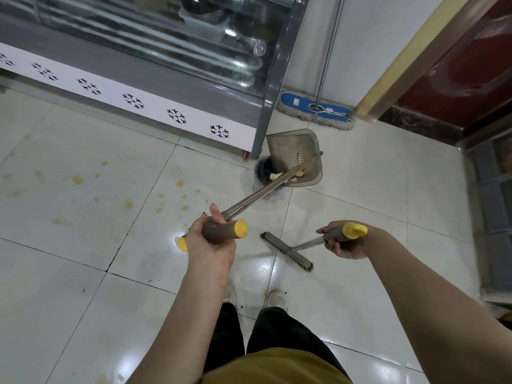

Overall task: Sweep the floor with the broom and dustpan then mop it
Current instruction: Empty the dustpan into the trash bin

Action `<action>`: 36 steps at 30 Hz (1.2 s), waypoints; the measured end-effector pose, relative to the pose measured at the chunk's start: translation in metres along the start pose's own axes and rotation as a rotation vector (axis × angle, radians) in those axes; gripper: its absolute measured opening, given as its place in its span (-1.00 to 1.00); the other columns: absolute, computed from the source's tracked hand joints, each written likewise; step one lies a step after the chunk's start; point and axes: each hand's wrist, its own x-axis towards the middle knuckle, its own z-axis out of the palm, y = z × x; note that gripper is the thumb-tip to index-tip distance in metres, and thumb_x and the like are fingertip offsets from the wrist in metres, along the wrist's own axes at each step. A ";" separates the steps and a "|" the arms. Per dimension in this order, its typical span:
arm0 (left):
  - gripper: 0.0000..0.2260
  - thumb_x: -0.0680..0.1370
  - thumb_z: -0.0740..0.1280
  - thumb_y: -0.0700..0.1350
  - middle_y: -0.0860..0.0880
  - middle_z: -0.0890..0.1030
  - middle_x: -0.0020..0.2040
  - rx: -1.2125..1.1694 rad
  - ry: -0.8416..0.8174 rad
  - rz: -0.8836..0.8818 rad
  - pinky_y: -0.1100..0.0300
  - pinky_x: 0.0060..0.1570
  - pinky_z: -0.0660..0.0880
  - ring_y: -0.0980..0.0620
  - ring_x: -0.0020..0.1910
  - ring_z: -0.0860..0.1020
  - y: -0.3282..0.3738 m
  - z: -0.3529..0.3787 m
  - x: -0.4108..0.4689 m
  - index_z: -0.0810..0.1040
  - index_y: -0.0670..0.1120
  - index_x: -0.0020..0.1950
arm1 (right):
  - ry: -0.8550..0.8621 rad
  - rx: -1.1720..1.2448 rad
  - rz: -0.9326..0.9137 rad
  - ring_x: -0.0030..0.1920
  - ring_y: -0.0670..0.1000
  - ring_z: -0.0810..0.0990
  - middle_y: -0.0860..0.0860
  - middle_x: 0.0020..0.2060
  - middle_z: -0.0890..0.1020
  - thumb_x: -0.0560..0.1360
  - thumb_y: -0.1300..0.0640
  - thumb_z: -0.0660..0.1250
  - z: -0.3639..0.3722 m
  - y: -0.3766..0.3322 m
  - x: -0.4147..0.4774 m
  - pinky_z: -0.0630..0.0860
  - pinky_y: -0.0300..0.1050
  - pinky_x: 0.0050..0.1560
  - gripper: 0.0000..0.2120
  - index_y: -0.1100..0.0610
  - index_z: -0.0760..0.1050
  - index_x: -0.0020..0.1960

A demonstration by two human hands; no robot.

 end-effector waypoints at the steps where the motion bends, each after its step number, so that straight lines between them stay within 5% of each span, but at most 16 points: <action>1: -0.95 0.55 0.23 -0.31 -0.17 0.61 -0.29 0.013 -0.006 -0.008 0.31 -0.60 0.48 0.03 -0.52 0.61 0.000 0.000 0.000 0.39 -0.19 -0.05 | -0.002 0.003 0.000 -0.53 0.02 0.53 0.11 -0.43 0.48 0.49 0.23 0.28 0.000 0.000 0.000 0.49 -0.29 -0.56 -0.91 0.23 0.55 -0.08; 18: -0.94 0.55 0.18 -0.34 -0.20 0.61 -0.34 0.014 -0.070 -0.003 0.31 -0.49 0.55 0.00 -0.49 0.63 -0.001 0.022 -0.006 0.40 -0.22 -0.09 | 0.000 -0.028 0.013 -0.55 -0.01 0.53 0.12 -0.46 0.50 0.50 0.22 0.30 0.003 0.003 -0.002 0.48 -0.29 -0.56 -0.91 0.23 0.56 -0.08; 25: -0.90 0.54 0.14 -0.36 -0.15 0.54 -0.17 0.022 -0.033 0.006 0.32 -0.44 0.56 0.00 -0.48 0.64 -0.003 0.014 0.002 0.38 -0.20 -0.03 | -0.006 -0.020 0.003 -0.54 0.00 0.53 0.11 -0.44 0.48 0.51 0.22 0.27 0.003 0.002 -0.003 0.47 -0.30 -0.56 -0.90 0.22 0.55 -0.08; 28: -0.90 0.54 0.13 -0.35 -0.12 0.64 -0.36 0.088 -0.034 0.000 0.37 -0.09 0.56 0.10 -0.50 0.61 -0.002 0.011 0.006 0.39 -0.20 -0.02 | -0.003 -0.031 0.006 -0.54 0.00 0.52 0.10 -0.43 0.48 0.51 0.22 0.28 0.001 0.002 -0.002 0.48 -0.29 -0.56 -0.90 0.22 0.55 -0.08; 33: -0.91 0.55 0.14 -0.33 -0.10 0.62 -0.47 0.093 -0.042 0.001 0.35 0.13 0.49 0.12 -0.56 0.56 -0.004 0.017 0.006 0.39 -0.20 -0.02 | -0.003 -0.042 0.025 -0.55 0.00 0.52 0.11 -0.44 0.49 0.49 0.22 0.31 -0.002 0.002 0.001 0.48 -0.29 -0.57 -0.91 0.22 0.57 -0.09; 36: -0.91 0.55 0.16 -0.35 -0.15 0.61 -0.27 -0.011 -0.053 -0.017 0.34 -0.32 0.59 0.02 -0.52 0.62 -0.005 0.019 0.002 0.39 -0.21 0.00 | -0.004 -0.048 0.029 -0.54 0.00 0.52 0.11 -0.44 0.49 0.47 0.22 0.32 -0.003 0.003 0.002 0.47 -0.28 -0.57 -0.92 0.22 0.56 -0.08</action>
